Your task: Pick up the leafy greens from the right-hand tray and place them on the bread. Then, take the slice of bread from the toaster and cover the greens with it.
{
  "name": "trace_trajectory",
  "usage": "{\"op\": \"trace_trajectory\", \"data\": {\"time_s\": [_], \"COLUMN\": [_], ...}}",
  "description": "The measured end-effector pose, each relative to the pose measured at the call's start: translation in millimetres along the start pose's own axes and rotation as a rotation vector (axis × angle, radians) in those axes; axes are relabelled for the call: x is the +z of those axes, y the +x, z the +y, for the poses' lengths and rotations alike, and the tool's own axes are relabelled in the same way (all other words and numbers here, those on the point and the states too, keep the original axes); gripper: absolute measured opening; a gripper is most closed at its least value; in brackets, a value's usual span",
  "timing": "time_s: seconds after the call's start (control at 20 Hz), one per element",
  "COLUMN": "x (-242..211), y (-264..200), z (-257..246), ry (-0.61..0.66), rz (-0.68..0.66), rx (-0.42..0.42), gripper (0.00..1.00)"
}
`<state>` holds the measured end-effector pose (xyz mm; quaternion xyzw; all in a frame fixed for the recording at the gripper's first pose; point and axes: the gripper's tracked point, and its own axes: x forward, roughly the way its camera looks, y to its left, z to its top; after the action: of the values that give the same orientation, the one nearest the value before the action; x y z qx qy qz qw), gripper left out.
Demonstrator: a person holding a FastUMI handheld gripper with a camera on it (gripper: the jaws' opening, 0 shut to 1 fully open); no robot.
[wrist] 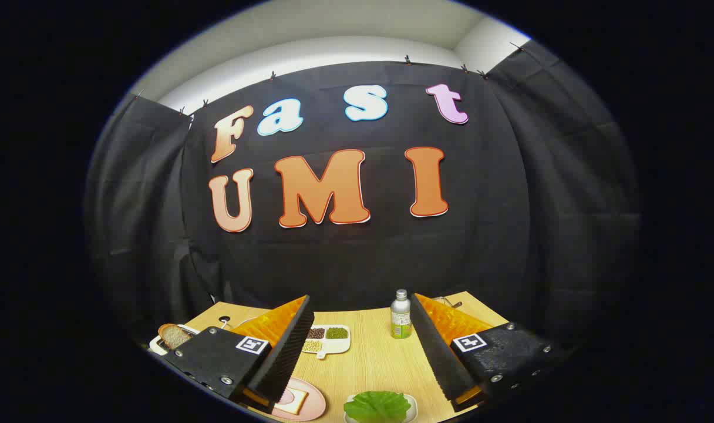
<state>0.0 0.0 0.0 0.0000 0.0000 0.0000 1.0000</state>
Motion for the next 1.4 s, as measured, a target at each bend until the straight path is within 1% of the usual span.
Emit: {"op": "trace_trajectory", "data": {"time_s": [0.3,0.4,0.7,1.0,1.4], "x": [-8,-7,1,6,-16], "y": [-24,-27,-25,-22,-16], "z": [18,23,23,18,8], "ry": [-0.001,0.018,-0.048,-0.075,-0.059], "rz": [0.031,0.045,0.047,0.032,0.078], "rx": [-0.049,-0.045,-0.064,-0.073,-0.073], "gripper": [0.98,0.98,0.98,0.98,0.98]}}
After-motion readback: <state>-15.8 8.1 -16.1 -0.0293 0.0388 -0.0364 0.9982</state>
